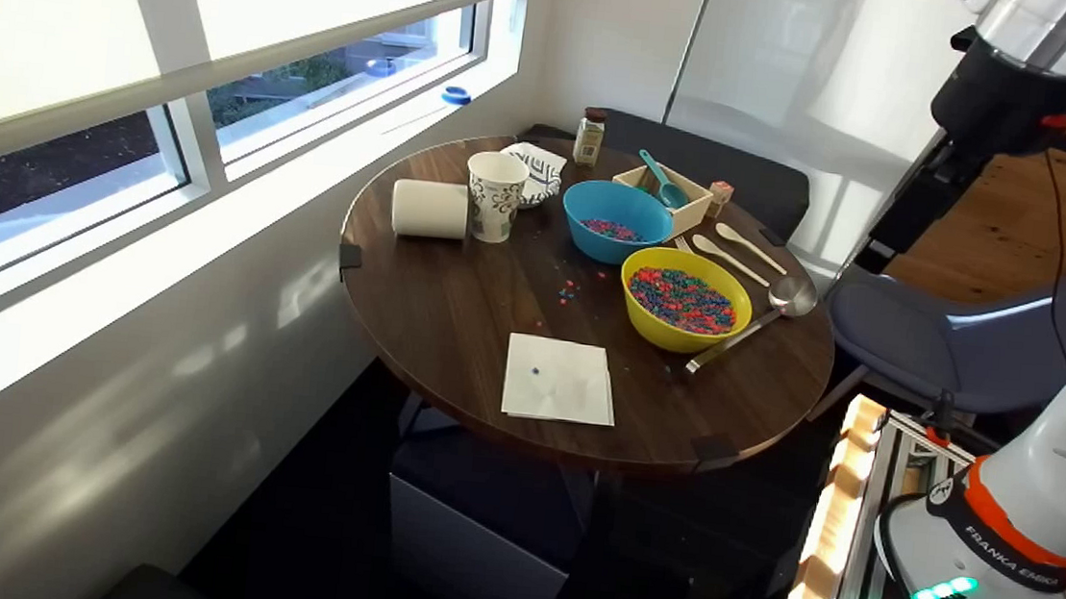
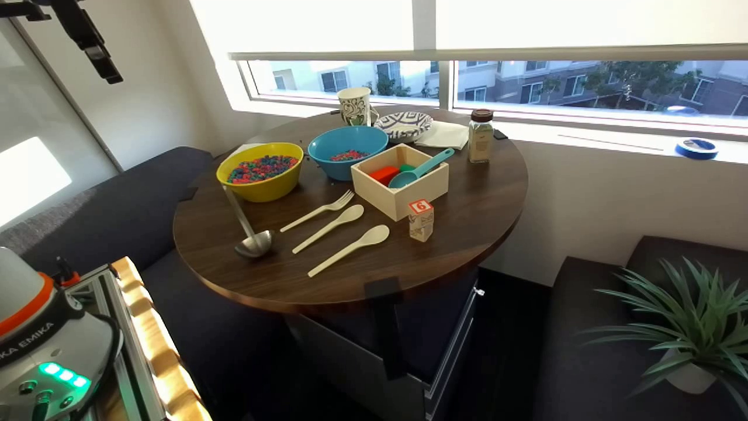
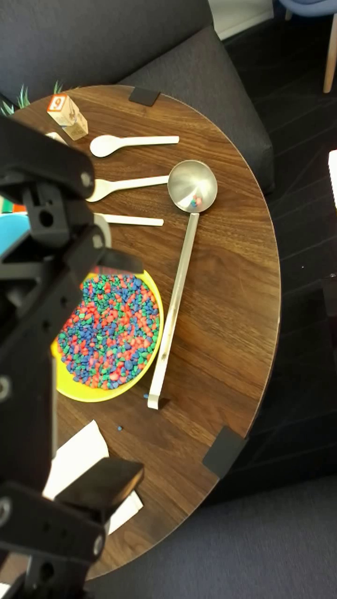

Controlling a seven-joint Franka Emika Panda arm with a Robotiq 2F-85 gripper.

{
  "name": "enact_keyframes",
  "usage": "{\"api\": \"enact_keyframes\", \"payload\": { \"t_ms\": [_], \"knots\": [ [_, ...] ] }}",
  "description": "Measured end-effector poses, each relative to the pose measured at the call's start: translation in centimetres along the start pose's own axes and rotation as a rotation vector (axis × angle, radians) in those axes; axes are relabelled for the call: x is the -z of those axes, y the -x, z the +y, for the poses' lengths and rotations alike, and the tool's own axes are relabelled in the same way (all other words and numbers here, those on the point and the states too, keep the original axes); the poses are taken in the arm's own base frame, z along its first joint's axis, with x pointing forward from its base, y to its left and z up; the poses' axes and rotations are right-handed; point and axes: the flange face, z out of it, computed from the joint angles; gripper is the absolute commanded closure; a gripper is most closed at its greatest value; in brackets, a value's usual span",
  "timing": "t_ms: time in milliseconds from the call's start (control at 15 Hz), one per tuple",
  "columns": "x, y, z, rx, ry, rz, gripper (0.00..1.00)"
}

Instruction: Pour the content in the blue bowl into the yellow bowl

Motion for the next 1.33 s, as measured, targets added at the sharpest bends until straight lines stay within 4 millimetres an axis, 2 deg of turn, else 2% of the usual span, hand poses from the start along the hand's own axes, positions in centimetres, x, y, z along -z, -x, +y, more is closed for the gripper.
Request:
{"api": "enact_keyframes", "payload": {
  "t_ms": [333,467,600,800,1067,1200,1333],
  "knots": [
    [0.1,0.0,0.1,-0.001,-0.003,0.001,0.00],
    [0.5,-0.5,0.8,-0.017,-0.032,0.017,0.00],
    [1.1,-1.5,2.3,-0.054,-0.083,0.043,0.00],
    [1.6,-3.5,5.9,-0.140,-0.177,0.077,0.00],
    [0.9,-6.6,9.9,-0.261,-0.344,0.098,0.00],
    [0.1,-8.4,11.2,-0.314,-0.421,0.095,0.00],
    [-0.8,-10.4,11.4,-0.338,-0.437,0.075,0.00]
  ]
}}
